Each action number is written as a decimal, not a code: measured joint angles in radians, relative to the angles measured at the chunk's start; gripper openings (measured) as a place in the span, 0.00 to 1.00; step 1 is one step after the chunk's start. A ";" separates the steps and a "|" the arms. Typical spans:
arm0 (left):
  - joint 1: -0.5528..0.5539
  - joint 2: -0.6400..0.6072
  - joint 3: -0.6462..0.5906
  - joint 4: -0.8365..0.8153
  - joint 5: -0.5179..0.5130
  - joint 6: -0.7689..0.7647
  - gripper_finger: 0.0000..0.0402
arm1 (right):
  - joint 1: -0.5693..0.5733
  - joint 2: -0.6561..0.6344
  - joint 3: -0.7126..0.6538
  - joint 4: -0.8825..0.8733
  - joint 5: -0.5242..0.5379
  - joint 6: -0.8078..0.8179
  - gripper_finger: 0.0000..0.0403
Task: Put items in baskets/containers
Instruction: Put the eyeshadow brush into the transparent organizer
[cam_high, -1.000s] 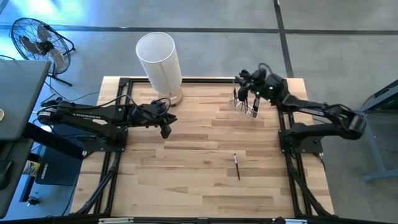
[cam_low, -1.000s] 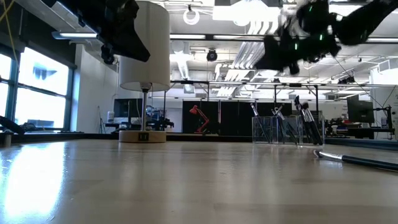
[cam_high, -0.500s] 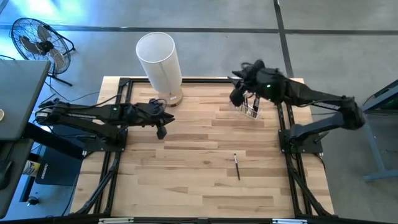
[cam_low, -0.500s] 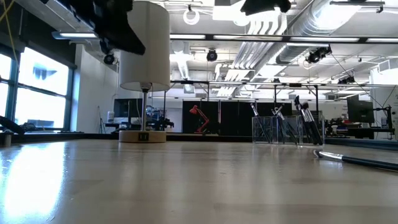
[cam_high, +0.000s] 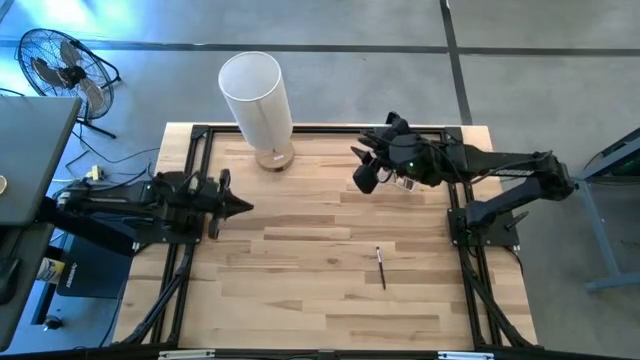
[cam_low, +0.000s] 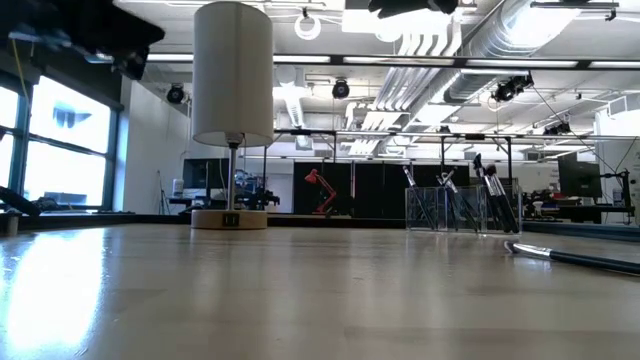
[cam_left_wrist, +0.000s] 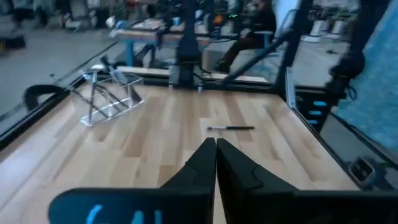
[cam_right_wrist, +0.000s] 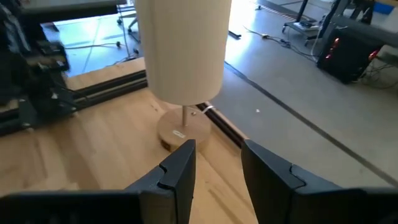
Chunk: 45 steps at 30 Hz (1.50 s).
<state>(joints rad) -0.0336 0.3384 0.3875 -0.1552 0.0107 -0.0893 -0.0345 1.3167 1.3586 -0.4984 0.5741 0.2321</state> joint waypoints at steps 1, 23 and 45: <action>0.000 -0.040 -0.038 0.015 0.010 0.016 0.01 | 0.007 0.000 0.000 0.000 0.000 0.008 0.31; 0.001 -0.332 -0.323 0.105 0.109 0.076 0.00 | 0.078 0.185 0.000 -0.471 -0.237 0.678 0.31; 0.001 -0.332 -0.351 0.131 0.045 0.033 0.00 | 0.167 0.337 0.000 -0.586 -0.398 1.030 0.31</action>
<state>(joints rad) -0.0327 0.0063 0.0364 -0.0246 0.0559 -0.0563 0.1326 1.6540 1.3586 -1.0845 0.1763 1.2616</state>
